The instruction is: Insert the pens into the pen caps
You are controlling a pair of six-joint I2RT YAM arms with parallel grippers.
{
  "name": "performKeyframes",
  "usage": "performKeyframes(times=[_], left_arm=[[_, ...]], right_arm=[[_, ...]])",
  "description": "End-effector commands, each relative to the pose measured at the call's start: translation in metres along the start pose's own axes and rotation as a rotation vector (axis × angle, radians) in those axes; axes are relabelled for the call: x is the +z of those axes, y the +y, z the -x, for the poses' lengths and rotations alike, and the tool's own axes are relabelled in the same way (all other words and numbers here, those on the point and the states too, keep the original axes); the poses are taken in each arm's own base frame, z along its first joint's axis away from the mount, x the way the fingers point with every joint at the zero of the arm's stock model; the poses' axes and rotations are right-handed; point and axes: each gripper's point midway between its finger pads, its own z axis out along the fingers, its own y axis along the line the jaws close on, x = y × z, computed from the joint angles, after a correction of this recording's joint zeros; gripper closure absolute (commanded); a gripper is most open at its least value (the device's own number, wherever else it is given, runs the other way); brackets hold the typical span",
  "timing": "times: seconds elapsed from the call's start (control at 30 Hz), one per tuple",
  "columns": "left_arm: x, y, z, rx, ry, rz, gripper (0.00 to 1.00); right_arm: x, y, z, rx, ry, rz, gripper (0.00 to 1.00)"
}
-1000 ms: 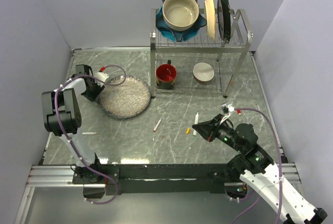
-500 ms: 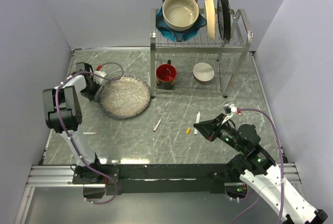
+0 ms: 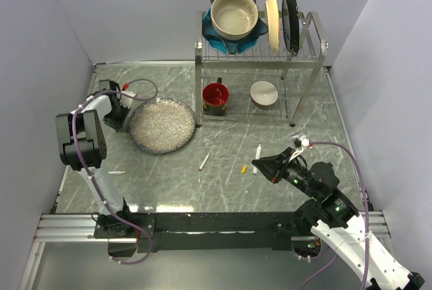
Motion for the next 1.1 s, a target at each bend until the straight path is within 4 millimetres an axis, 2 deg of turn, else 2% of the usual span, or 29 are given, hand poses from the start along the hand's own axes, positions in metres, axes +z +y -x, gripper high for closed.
performKeyframes(times=[0.0, 0.17, 0.3, 0.37, 0.43, 0.53, 0.63, 0.73, 0.83, 0.93, 1.03, 1.07], left_arm=[[0.030, -0.030, -0.042, -0.030, 0.156, -0.113, 0.73], [0.035, -0.029, -0.039, -0.057, 0.160, -0.113, 0.77], [0.038, -0.024, -0.044, -0.081, 0.196, -0.081, 0.92], [0.038, -0.022, -0.045, -0.094, 0.203, -0.071, 0.94], [0.036, -0.026, -0.038, -0.111, 0.184, -0.090, 0.99], [0.026, -0.027, -0.028, -0.143, 0.154, -0.108, 0.99], [0.015, -0.029, -0.020, -0.158, 0.128, -0.130, 0.99], [-0.001, -0.020, -0.012, -0.164, 0.087, -0.084, 0.99], [-0.022, -0.015, 0.006, -0.177, 0.000, -0.076, 0.99], [-0.053, -0.007, 0.027, -0.198, -0.096, -0.054, 0.99], [-0.080, -0.012, 0.046, -0.230, -0.185, -0.089, 0.99], [-0.088, -0.023, 0.052, -0.223, -0.224, -0.153, 0.99]], right_arm=[[-0.005, 0.013, 0.024, -0.029, -0.069, 0.025, 1.00], [-0.005, 0.013, 0.027, -0.033, -0.075, 0.021, 1.00], [-0.005, 0.012, 0.028, -0.032, -0.076, 0.016, 1.00], [-0.005, 0.012, 0.028, -0.032, -0.075, 0.014, 1.00], [-0.005, 0.013, 0.028, -0.030, -0.072, 0.016, 1.00], [-0.007, 0.016, 0.029, -0.028, -0.067, 0.022, 1.00], [-0.009, 0.017, 0.032, -0.027, -0.075, 0.023, 1.00], [-0.012, 0.020, 0.035, -0.023, -0.069, 0.022, 1.00], [-0.013, 0.020, 0.036, -0.007, -0.059, 0.006, 1.00], [-0.014, 0.023, 0.037, 0.003, -0.044, 0.008, 1.00], [-0.014, 0.020, 0.038, 0.003, -0.038, -0.011, 1.00], [-0.014, 0.019, 0.038, 0.003, -0.036, -0.020, 1.00]])
